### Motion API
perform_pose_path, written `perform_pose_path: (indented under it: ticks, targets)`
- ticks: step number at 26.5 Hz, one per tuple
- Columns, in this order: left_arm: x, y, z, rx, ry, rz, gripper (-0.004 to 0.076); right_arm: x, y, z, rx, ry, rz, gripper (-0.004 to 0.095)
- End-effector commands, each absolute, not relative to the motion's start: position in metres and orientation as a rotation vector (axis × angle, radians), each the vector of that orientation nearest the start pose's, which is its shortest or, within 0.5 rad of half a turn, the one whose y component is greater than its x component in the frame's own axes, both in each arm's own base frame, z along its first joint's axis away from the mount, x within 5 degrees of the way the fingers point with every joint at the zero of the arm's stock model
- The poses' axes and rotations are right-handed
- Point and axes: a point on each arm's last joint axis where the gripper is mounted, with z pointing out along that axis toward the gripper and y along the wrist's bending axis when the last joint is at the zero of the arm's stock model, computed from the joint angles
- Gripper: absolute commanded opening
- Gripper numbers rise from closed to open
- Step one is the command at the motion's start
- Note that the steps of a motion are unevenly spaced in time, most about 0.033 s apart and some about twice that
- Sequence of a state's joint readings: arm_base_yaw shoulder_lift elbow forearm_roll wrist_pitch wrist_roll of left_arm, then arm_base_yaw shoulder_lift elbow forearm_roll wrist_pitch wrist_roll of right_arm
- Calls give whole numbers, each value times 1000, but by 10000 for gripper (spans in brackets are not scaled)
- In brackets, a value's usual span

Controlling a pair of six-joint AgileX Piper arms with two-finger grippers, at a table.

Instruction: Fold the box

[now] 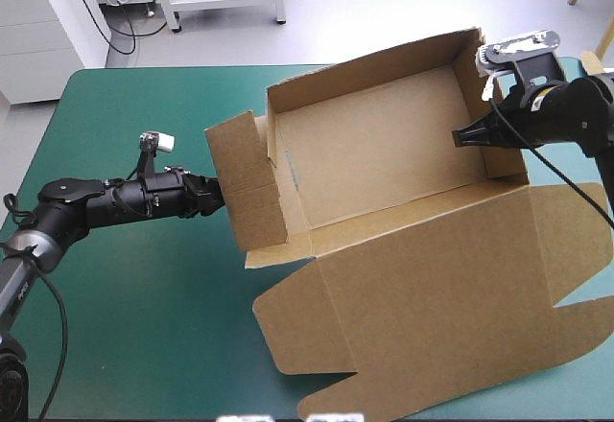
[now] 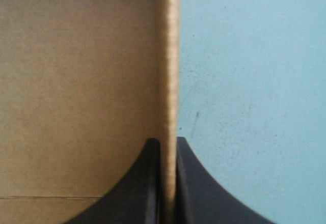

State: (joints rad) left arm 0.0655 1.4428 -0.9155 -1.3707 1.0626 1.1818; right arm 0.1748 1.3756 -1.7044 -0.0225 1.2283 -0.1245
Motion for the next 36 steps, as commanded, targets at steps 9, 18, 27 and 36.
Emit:
perform_pose_path:
  ticks: [9, 18, 27, 36]
  targets:
    - [264, -72, 321, 486, 1878, -1390, 440, 276, 49, 467, -337, 2295, 37, -21]
    - [263, -72, 324, 495, 1864, -1377, 440, 290, 50, 454, -349, 2342, 16, -21]
    - [263, -63, 350, 476, 1967, -1065, 440, 290, 46, 454, -349, 2343, -50, -21]
    - [252, -61, 362, 496, 1983, -983, 389, 293, 47, 456, -297, 2310, -16, -21]
